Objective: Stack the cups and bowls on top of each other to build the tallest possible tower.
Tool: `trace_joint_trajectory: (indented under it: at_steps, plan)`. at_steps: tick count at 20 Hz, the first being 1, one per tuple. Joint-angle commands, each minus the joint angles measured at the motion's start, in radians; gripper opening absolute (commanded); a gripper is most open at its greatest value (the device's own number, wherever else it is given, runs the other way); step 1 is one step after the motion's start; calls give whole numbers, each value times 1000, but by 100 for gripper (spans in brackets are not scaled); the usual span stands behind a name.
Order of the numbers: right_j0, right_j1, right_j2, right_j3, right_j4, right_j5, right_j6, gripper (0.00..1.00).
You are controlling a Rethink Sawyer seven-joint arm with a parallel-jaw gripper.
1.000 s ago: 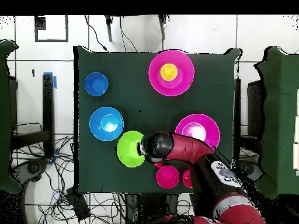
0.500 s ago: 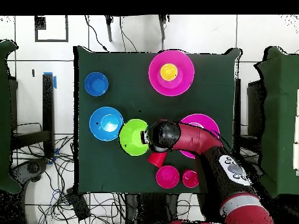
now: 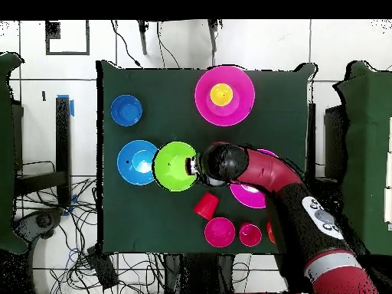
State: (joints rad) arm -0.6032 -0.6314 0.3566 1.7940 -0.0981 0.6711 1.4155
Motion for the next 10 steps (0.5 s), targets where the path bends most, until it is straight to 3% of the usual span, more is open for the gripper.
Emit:
trace_joint_trajectory:
  at_steps: [1, 10]
  plan:
    - [-64, -12, 168, -70, 50, 135, -97, 0]
    - [-135, 97, 251, -213, 17, 258, -174, 0]
